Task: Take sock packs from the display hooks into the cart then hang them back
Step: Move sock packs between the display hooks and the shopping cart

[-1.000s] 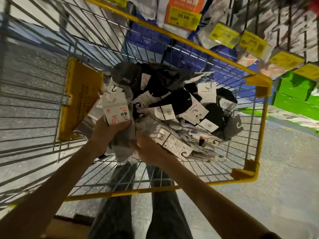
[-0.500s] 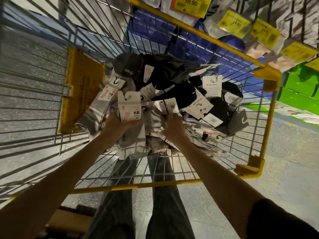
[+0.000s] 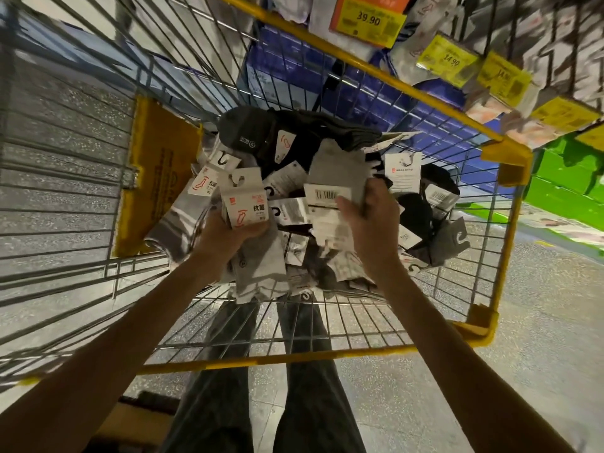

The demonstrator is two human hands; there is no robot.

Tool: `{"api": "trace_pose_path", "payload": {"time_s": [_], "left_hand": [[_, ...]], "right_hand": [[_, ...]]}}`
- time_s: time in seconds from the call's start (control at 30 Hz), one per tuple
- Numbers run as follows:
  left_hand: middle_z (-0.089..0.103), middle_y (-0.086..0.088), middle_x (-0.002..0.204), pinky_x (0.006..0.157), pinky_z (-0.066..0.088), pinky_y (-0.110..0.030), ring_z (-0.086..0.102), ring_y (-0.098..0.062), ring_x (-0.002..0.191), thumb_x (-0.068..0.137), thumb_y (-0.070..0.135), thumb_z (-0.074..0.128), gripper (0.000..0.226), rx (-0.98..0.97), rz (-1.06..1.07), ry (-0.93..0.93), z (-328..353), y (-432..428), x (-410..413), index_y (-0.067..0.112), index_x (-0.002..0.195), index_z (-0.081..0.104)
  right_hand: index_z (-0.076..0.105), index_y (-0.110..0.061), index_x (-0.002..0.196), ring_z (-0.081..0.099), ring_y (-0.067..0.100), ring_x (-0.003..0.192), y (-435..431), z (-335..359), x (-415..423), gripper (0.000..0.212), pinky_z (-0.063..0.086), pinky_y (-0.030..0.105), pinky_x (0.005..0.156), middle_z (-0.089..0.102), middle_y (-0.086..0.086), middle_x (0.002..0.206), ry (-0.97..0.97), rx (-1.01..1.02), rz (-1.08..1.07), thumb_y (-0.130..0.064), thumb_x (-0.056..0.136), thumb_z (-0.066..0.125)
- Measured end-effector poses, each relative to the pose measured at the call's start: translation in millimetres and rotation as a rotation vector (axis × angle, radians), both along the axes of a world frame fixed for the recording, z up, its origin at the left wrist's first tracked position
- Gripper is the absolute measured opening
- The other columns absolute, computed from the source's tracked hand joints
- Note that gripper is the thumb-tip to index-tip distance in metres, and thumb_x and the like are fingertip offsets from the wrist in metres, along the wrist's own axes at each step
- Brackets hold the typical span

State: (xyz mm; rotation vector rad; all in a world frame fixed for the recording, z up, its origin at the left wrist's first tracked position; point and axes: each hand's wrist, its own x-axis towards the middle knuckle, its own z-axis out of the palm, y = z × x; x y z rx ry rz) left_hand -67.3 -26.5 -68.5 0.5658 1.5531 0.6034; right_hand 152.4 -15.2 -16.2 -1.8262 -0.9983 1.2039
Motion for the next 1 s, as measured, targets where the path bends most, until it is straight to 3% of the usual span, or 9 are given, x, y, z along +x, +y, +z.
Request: {"api": "trace_pose_path", "payload": {"time_s": [0.13, 0.2, 0.27, 0.33, 0.5, 0.63, 0.73, 0.9, 1.0], "left_hand": [[0.067, -0.003, 0.117, 0.088, 0.053, -0.036, 0.063, -0.017, 0.105, 0.072, 0.001, 0.082, 0.057, -0.035, -0.024, -0.110, 7, 11, 7, 0.027, 0.113, 0.052], [0.067, -0.006, 0.120, 0.088, 0.055, -0.038, 0.064, -0.020, 0.106, 0.074, 0.017, 0.084, 0.053, -0.113, -0.066, -0.182, 8, 15, 1, 0.032, 0.115, 0.055], [0.068, -0.017, 0.117, 0.085, 0.056, -0.036, 0.068, -0.021, 0.097, 0.067, 0.045, 0.084, 0.045, -0.246, -0.116, -0.266, 17, 25, -5, 0.033, 0.107, 0.067], [0.075, -0.015, 0.089, 0.065, 0.057, -0.027, 0.072, -0.015, 0.075, 0.068, 0.034, 0.071, 0.026, -0.210, -0.050, -0.367, 45, 41, -1, 0.021, 0.089, 0.075], [0.077, -0.003, 0.091, 0.065, 0.059, -0.032, 0.074, -0.018, 0.082, 0.079, 0.033, 0.058, 0.031, -0.096, -0.038, -0.552, 112, 59, 12, 0.016, 0.103, 0.067], [0.077, -0.005, 0.095, 0.063, 0.060, -0.031, 0.074, -0.023, 0.088, 0.085, 0.033, 0.059, 0.034, -0.032, -0.058, -0.503, 150, 69, 17, 0.014, 0.112, 0.065], [0.077, -0.003, 0.094, 0.061, 0.059, -0.028, 0.074, -0.019, 0.085, 0.093, 0.040, 0.052, 0.037, 0.035, -0.055, -0.485, 190, 78, 21, 0.014, 0.117, 0.063], [0.074, -0.007, 0.110, 0.077, 0.061, -0.036, 0.071, -0.026, 0.101, 0.089, 0.009, 0.067, 0.039, 0.186, -0.144, -0.393, 250, 88, 18, 0.008, 0.127, 0.059], [0.071, -0.010, 0.117, 0.082, 0.061, -0.040, 0.069, -0.027, 0.106, 0.085, 0.002, 0.070, 0.049, 0.285, -0.179, -0.359, 286, 96, 15, 0.005, 0.132, 0.054]], "right_hand": [[0.057, -0.018, 0.095, 0.061, 0.010, 0.088, 11, 34, -14, 0.022, 0.047, 0.015, 0.075, 0.064, 0.002, 0.095, -0.109, 0.299, 0.163, -0.003, 0.084, 0.069], [0.060, -0.017, 0.093, 0.057, 0.017, 0.107, 9, 37, -20, 0.017, 0.045, 0.020, 0.090, 0.061, -0.001, 0.108, -0.156, 0.397, 0.304, -0.002, 0.086, 0.065], [0.068, -0.004, 0.091, 0.041, 0.026, 0.135, 5, 38, -20, 0.006, 0.040, 0.039, 0.108, 0.057, 0.004, 0.130, -0.174, 0.421, 0.454, -0.003, 0.087, 0.064], [0.067, -0.002, 0.079, 0.028, 0.027, 0.144, 2, 46, -16, 0.009, 0.044, 0.046, 0.107, 0.047, 0.012, 0.142, -0.167, 0.408, 0.603, 0.004, 0.084, 0.063], [0.070, -0.002, 0.110, 0.033, -0.005, 0.137, -11, 82, -1, 0.032, 0.033, 0.022, 0.112, 0.049, 0.005, 0.140, -0.190, 0.277, 0.649, 0.009, 0.085, 0.053], [0.067, 0.000, 0.084, 0.033, 0.014, 0.142, -3, 117, 0, 0.018, 0.046, 0.032, 0.105, 0.038, 0.006, 0.150, -0.150, 0.336, 0.590, 0.015, 0.084, 0.057], [0.063, -0.001, 0.070, 0.030, 0.024, 0.144, 10, 146, -3, 0.025, 0.047, 0.040, 0.103, 0.033, 0.008, 0.154, -0.159, 0.451, 0.581, 0.021, 0.082, 0.057], [0.066, 0.002, 0.082, 0.044, -0.008, 0.127, 31, 202, -7, 0.028, 0.045, 0.016, 0.090, 0.038, 0.012, 0.151, -0.279, 0.503, 0.559, 0.021, 0.077, 0.046], [0.066, -0.007, 0.096, 0.048, 0.014, 0.130, 45, 236, -11, 0.029, 0.052, 0.039, 0.090, 0.041, 0.009, 0.148, -0.095, 0.492, 0.469, 0.010, 0.080, 0.047]]}}
